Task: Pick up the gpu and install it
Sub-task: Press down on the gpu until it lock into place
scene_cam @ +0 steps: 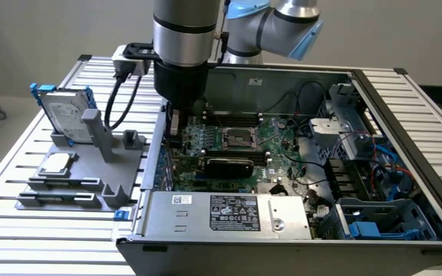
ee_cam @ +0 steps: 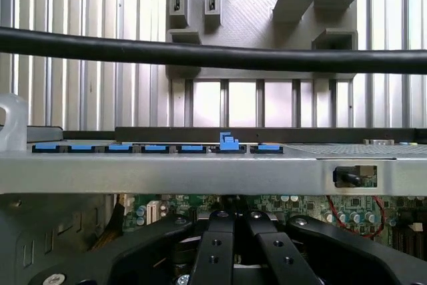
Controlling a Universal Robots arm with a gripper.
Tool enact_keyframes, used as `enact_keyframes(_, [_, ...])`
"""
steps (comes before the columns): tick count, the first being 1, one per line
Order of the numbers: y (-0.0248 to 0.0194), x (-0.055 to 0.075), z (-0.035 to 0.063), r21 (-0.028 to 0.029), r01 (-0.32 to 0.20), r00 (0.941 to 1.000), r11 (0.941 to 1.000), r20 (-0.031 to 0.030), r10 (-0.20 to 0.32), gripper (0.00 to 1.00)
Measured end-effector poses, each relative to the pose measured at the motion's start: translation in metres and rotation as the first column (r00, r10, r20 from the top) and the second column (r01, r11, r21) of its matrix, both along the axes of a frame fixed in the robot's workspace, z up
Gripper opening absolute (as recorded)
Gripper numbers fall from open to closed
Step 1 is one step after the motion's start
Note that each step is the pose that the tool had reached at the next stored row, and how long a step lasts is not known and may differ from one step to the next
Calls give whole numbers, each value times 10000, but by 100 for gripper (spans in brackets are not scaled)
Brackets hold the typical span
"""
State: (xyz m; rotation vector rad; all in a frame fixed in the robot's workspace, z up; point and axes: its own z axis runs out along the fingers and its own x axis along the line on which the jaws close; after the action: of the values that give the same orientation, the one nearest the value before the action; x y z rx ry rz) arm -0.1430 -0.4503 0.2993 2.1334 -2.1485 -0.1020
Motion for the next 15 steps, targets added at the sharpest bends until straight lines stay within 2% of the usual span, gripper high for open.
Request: enact_keyframes(15, [1, -1, -30, -9, 164, 9999, 9999, -2, -164, 11])
